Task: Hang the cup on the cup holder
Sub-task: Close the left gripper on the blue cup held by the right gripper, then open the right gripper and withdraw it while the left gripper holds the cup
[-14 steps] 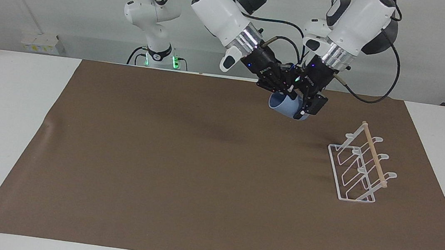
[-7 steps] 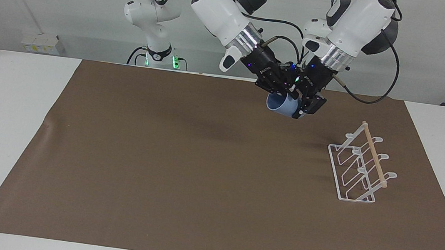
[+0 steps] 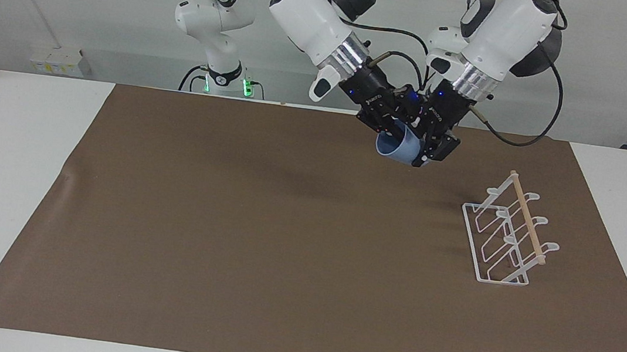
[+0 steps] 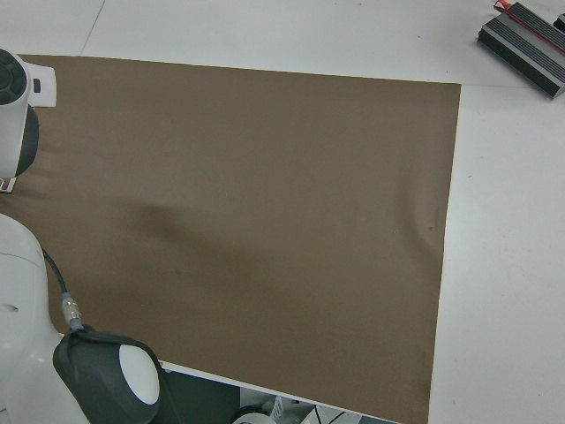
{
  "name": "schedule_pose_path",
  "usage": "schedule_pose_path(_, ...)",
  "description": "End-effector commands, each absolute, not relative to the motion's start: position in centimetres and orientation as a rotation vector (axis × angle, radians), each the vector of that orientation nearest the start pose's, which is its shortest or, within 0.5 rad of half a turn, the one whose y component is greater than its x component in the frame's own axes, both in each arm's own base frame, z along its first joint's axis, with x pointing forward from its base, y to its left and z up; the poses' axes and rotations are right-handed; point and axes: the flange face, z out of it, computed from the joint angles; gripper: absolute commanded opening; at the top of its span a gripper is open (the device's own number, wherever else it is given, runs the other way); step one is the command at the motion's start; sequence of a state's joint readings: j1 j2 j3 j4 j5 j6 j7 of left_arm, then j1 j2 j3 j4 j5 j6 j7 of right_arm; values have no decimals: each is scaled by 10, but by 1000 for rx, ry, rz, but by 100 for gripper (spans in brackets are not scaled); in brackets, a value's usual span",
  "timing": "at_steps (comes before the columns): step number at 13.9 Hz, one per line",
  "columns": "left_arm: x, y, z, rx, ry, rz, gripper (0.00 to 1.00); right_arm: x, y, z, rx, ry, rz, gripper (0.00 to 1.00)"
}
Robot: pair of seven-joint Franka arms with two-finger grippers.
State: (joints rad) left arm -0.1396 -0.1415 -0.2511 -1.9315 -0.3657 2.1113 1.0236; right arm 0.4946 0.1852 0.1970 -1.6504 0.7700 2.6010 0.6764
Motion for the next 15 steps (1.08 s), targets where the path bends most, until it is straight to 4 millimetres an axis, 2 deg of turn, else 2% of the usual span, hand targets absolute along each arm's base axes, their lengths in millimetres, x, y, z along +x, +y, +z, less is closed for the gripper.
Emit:
schedule_pose_path(1, 498, -225, 582, -2632, 1937, -612, 0, 533, 400, 575, -2132, 503, -198, 70)
schedule_pose_path(3, 498, -220, 579, -2616, 1936, -565, 0, 534, 392, 569, -2161, 457, -225, 84)
schedule_pose_path(6, 495, -217, 577, -2541, 1954, -468, 0, 532, 389, 563, -2181, 431, -234, 100)
schedule_pose_path(10, 487, -206, 571, -2445, 1969, -236, 0, 539, 376, 560, -2185, 450, -250, 100)
schedule_pose_path(13, 494, -197, 584, -2245, 1922, -138, 0, 552, 354, 552, -2247, 307, -351, 100)
schedule_pose_path(15, 501, -189, 583, -2201, 1894, -126, 0, 560, 338, 548, -2321, 163, -401, 100)
